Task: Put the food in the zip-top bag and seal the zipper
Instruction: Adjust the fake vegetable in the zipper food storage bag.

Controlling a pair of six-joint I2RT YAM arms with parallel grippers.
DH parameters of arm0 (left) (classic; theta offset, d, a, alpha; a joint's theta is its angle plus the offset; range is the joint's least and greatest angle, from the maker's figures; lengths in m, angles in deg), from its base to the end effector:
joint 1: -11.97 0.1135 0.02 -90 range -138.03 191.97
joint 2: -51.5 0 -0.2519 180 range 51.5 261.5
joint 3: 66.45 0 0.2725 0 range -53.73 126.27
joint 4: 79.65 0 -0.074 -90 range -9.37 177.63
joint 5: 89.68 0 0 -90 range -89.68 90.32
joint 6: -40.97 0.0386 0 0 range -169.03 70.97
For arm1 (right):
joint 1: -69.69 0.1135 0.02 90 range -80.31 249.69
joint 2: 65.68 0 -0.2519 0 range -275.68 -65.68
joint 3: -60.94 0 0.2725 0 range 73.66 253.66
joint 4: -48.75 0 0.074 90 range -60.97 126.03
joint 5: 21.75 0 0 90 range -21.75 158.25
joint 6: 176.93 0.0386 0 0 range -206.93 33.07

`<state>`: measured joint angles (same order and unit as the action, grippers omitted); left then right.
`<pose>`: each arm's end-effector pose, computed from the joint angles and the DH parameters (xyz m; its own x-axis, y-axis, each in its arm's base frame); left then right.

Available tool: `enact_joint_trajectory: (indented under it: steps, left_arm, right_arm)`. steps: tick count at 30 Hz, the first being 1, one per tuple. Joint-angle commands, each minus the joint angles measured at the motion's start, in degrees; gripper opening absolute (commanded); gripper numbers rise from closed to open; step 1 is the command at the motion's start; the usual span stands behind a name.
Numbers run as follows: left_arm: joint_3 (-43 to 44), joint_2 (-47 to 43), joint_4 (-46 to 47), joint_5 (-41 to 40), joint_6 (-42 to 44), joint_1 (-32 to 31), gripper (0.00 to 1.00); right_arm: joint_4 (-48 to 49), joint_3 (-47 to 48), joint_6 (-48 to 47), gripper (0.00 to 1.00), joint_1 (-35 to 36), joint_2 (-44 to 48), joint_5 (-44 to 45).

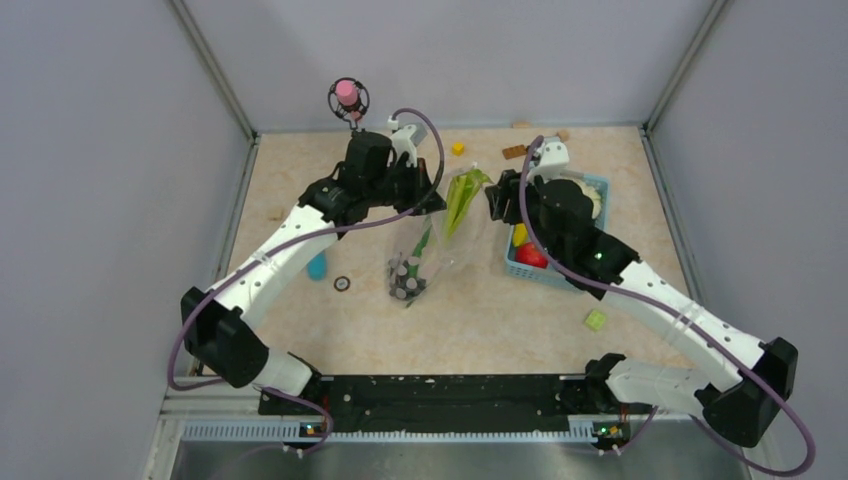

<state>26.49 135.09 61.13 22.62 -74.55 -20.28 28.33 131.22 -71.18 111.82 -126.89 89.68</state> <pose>0.2932 -0.2023 0.3535 -0.7127 -0.0216 -0.7011 0.5152 0.6622 -0.5441 0.2138 0.1744 0.3556 -0.2379 0.1256 -0.9632 -0.3057 0.9315 0.1969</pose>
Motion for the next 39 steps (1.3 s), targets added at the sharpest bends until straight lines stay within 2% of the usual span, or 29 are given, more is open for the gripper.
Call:
enact_joint_trajectory:
  steps: [1, 11, 19, 23, 31, 39]
  left_arm:
    - [0.9, -2.65, 2.92, 1.35, 0.21, -0.15, 0.0]
    - [0.98, -3.32, 2.52, 0.73, 0.23, -0.11, 0.0]
    - [0.99, -3.84, 2.42, 0.26, 0.47, -0.16, 0.0]
    - [1.16, -3.74, 2.29, 0.28, 0.56, -0.19, 0.0]
    - [1.55, -2.86, 2.38, -0.4, 0.32, -0.11, 0.0]
    - [2.22, -1.64, 2.72, -0.03, -0.12, -0.13, 0.0]
  right_arm:
    - [4.22, 4.91, -2.49, 0.51, -0.84, -2.72, -2.93]
    - [3.44, 10.08, -6.28, 0.47, -4.69, -10.8, -10.59]
    - [3.31, 11.76, -8.04, 0.34, -4.84, -13.72, -12.99]
    - [2.59, 12.39, -8.18, 0.33, -4.82, -14.63, -13.26]
    - [2.08, 14.07, -8.9, 0.02, -4.87, -14.9, -14.99]
    - [2.08, 14.43, -7.94, 0.0, -4.9, -14.16, -20.34]
